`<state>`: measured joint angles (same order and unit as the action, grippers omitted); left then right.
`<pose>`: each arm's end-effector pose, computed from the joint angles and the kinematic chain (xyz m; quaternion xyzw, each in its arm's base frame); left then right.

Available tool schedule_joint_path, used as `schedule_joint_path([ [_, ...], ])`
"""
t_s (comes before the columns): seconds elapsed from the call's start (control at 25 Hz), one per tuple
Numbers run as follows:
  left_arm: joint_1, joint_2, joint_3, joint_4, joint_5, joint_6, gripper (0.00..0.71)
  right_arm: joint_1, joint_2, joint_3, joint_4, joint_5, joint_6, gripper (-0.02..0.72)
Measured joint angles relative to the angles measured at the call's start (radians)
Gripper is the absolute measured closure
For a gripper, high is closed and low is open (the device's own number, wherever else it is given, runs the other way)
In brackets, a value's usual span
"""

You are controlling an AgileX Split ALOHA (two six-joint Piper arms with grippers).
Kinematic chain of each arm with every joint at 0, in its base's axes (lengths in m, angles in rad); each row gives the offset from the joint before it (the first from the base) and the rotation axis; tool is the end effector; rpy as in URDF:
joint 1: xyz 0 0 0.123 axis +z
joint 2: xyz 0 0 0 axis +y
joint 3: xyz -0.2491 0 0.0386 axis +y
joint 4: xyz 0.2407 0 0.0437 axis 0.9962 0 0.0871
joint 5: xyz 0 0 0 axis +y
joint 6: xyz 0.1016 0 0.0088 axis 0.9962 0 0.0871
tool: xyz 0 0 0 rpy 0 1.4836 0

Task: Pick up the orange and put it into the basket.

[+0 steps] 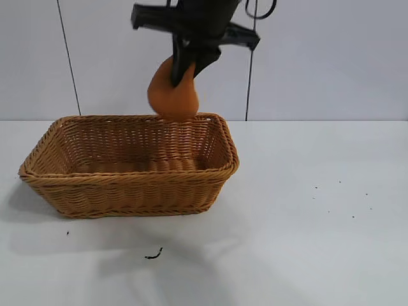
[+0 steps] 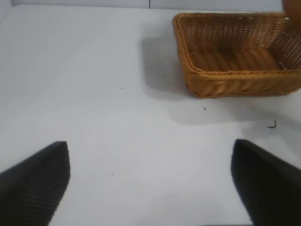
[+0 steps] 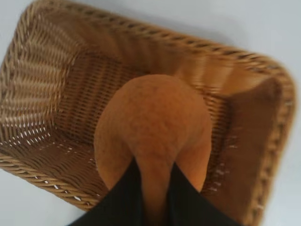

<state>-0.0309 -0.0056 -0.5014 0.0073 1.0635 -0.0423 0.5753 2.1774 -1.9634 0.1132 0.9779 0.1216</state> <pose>0.0308 -0.0003 0.2691 -0.0050 0.8521 -0.0155 0.5231 0.3841 0.2605 0.2066 -0.1991 0.9510 0.1285 0.1986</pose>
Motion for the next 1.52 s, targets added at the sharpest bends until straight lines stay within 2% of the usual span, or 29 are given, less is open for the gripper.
schedule_joint_path([
  [0.24,0.0,0.0,0.0,0.0,0.0,0.0,0.044,0.02,0.088,0.0,0.007,-0.045,0.0,0.673],
  [0.32,0.0,0.0,0.0,0.0,0.0,0.0,0.044,0.02,0.105,0.0,0.011,-0.044,0.001,0.624],
  [0.4,0.0,0.0,0.0,0.0,0.0,0.0,0.044,0.02,0.108,0.0,0.012,-0.04,0.001,0.485],
  [0.44,0.0,0.0,0.0,0.0,0.0,0.0,0.044,0.02,0.106,0.0,0.017,-0.038,0.001,0.297],
  [0.48,0.0,0.0,0.0,0.0,0.0,0.0,0.044,0.02,0.102,-0.002,0.018,-0.034,0.001,0.202],
  [0.52,0.0,0.0,0.0,0.0,0.0,0.0,0.044,0.02,0.099,-0.007,0.017,-0.026,0.001,0.135],
  [0.6,0.0,0.0,0.0,0.0,0.0,0.0,0.044,0.02,0.09,-0.029,0.006,0.001,0.009,0.074],
  [0.72,0.0,0.0,0.0,0.0,-0.001,0.0,0.044,0.019,0.079,-0.115,-0.062,0.099,0.041,0.054],
  [0.84,0.0,0.0,0.0,0.0,-0.001,0.0,0.044,0.002,0.072,-0.207,-0.156,0.202,0.056,0.052],
  [0.92,0.0,0.0,0.0,0.0,0.0,0.0,0.044,-0.035,0.066,-0.248,-0.188,0.223,0.057,0.052],
  [1.24,0.0,0.0,0.0,0.0,0.0,0.0,0.044,-0.257,0.061,-0.271,-0.21,0.24,0.059,0.052],
  [1.52,0.0,0.0,0.0,0.0,0.0,0.0,0.044,-0.451,0.061,-0.271,-0.224,0.24,0.033,0.052],
])
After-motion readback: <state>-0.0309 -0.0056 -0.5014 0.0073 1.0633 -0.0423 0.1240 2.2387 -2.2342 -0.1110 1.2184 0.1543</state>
